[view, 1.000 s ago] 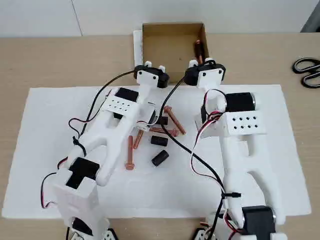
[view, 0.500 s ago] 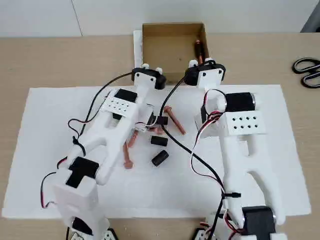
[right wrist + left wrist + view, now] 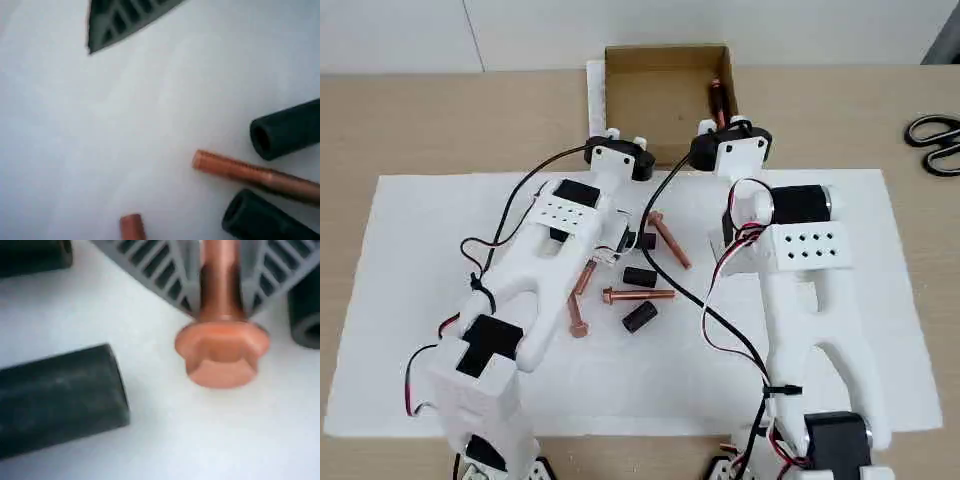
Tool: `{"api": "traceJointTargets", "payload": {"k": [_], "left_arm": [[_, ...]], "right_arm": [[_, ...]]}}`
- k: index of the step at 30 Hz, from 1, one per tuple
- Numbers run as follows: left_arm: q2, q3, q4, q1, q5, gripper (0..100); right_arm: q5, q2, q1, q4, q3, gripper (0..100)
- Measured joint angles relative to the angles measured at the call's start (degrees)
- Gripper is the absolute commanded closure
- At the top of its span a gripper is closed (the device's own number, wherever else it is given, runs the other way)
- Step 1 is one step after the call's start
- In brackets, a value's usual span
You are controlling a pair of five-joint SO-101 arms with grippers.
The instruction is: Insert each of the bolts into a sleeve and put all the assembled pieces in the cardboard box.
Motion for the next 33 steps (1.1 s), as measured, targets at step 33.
{"api": "traceJointTargets", "payload": {"k": [33], "left_arm": [[1.1, -23.6, 27.2, -18.5, -7.9, 99]], "right_arm": [[0.0, 0.0, -0.1, -1.8, 0.0, 77.7]]}}
